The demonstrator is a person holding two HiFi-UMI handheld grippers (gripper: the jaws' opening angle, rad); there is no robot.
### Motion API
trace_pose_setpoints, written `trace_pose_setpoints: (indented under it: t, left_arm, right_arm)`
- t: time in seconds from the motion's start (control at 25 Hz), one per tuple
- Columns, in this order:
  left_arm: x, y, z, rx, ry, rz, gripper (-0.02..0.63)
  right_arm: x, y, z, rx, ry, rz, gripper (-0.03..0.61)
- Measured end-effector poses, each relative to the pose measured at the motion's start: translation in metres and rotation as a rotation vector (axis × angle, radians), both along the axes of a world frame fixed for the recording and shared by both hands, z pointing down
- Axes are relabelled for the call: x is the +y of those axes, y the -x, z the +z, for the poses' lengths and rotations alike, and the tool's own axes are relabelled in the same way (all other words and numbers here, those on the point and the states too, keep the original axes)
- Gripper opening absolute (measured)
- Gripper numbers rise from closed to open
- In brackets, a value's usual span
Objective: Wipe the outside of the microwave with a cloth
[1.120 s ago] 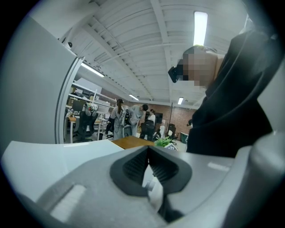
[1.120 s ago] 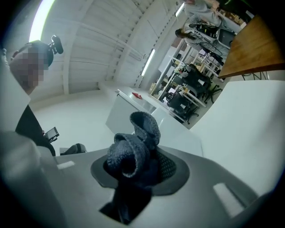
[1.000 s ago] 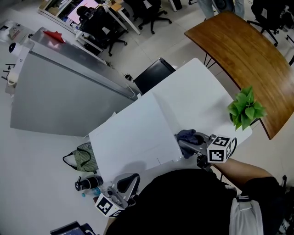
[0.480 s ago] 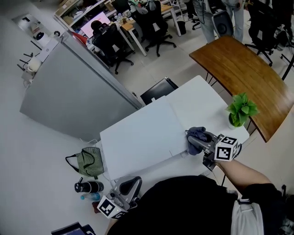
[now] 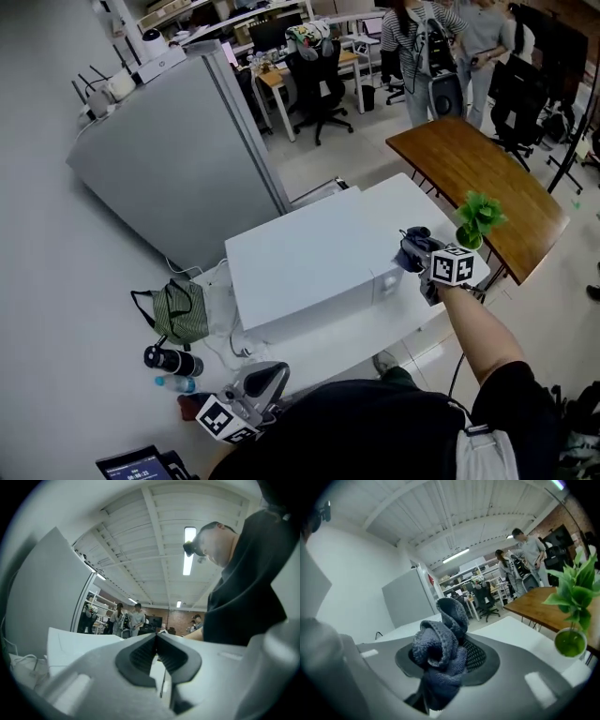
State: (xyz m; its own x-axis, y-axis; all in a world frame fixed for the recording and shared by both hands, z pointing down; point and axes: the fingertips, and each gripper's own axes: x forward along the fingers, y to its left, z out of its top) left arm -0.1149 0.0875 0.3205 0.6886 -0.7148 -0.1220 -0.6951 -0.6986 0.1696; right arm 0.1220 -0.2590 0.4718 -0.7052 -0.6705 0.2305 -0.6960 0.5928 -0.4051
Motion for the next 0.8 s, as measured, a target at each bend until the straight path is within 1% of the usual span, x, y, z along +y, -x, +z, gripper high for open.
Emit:
trace_pose_setpoints:
  t: [0.04,0.12,0.16,0.24,0.36,0.4,0.48,0.56,0.64,0.72,0.8]
  left_arm:
    - [0.004,-0.002,-0.001,0.004,-0.004,0.013,0.005]
    - [0.012,-0.009,-0.006,0.005,-0.015,0.030,0.005]
    - [0.016,-0.014,-0.009,-0.001,-0.018,0.032,0.005]
    - [0.021,-0.023,-0.014,-0.014,-0.027,0.024,0.005]
    - [0.023,-0.045,-0.019,-0.024,-0.037,-0.003,0.005]
    - [0.024,-0.059,-0.019,-0.025,-0.038,-0.009,0.005]
    - [0.029,-0.098,-0.014,-0.021,-0.028,-0.017,0.005]
    - [0.029,-0.139,-0.003,0.005,0.004,-0.028,0.005]
    - [0.026,-0.183,0.005,0.035,0.035,-0.028,0.005]
    - [0.029,-0.227,0.013,0.015,0.052,-0.005,0.005]
    - [0.037,-0.254,0.019,-0.034,0.058,0.003,0.005]
  right_arm:
    - [-0.001,-0.003,-0.004,0.019,-0.006,0.028,0.138]
    - [0.010,-0.007,-0.024,0.006,-0.034,0.048,0.138]
    - [0.021,-0.005,-0.038,-0.017,-0.057,0.028,0.137]
    - [0.050,0.004,-0.072,-0.094,-0.103,-0.047,0.138]
    - [0.091,0.011,-0.120,-0.263,-0.120,-0.159,0.138]
    - [0.105,0.008,-0.130,-0.306,-0.118,-0.201,0.138]
    - [0.133,-0.002,-0.140,-0.362,-0.110,-0.299,0.138]
    - [0.158,-0.016,-0.142,-0.394,-0.090,-0.388,0.138]
    - [0.175,-0.034,-0.139,-0.402,-0.065,-0.459,0.140]
    - [0.186,-0.057,-0.133,-0.389,-0.041,-0.509,0.140]
    - [0.194,-0.078,-0.129,-0.390,-0.013,-0.534,0.140]
